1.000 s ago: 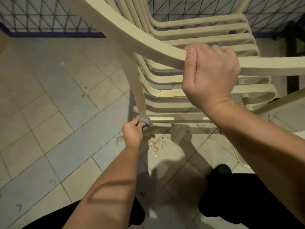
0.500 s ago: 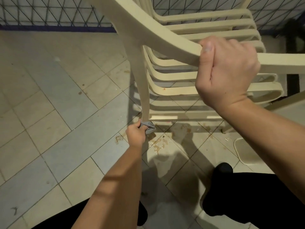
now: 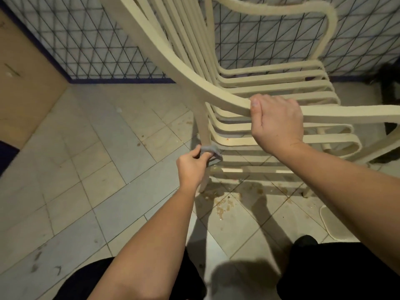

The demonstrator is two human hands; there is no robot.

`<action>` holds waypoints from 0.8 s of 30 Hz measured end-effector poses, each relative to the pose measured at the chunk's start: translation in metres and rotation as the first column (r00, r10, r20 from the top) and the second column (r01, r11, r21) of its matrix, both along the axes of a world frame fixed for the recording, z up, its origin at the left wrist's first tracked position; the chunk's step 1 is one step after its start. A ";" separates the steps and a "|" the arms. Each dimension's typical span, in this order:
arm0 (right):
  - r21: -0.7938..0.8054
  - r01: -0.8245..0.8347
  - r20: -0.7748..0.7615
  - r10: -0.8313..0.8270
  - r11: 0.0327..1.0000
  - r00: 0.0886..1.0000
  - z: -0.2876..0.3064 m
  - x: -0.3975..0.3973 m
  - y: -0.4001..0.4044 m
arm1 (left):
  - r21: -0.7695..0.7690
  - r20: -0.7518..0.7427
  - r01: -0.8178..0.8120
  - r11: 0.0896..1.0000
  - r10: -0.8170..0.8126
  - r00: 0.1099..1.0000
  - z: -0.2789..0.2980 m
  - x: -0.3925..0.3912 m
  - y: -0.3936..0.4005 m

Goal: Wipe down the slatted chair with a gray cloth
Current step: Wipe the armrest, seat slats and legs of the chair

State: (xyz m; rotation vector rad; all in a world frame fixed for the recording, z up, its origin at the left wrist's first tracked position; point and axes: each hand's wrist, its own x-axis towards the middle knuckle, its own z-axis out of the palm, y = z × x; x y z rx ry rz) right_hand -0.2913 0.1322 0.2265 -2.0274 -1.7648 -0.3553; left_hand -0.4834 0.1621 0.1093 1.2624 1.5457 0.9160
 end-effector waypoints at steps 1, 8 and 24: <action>-0.017 -0.008 -0.010 0.008 1.000 1.000 0.002 0.001 -0.001 | 0.023 0.016 -0.013 1.000 0.013 1.000 0.013 0.000 0.000; -0.161 -0.084 -0.112 0.066 0.983 0.991 0.016 0.005 -0.008 | 0.200 0.267 -0.181 0.963 0.124 0.956 0.109 0.009 0.004; -0.353 -0.172 -0.182 0.113 0.920 0.977 0.031 0.015 -0.008 | 0.474 0.472 -0.550 0.688 0.329 0.818 0.253 -0.021 0.033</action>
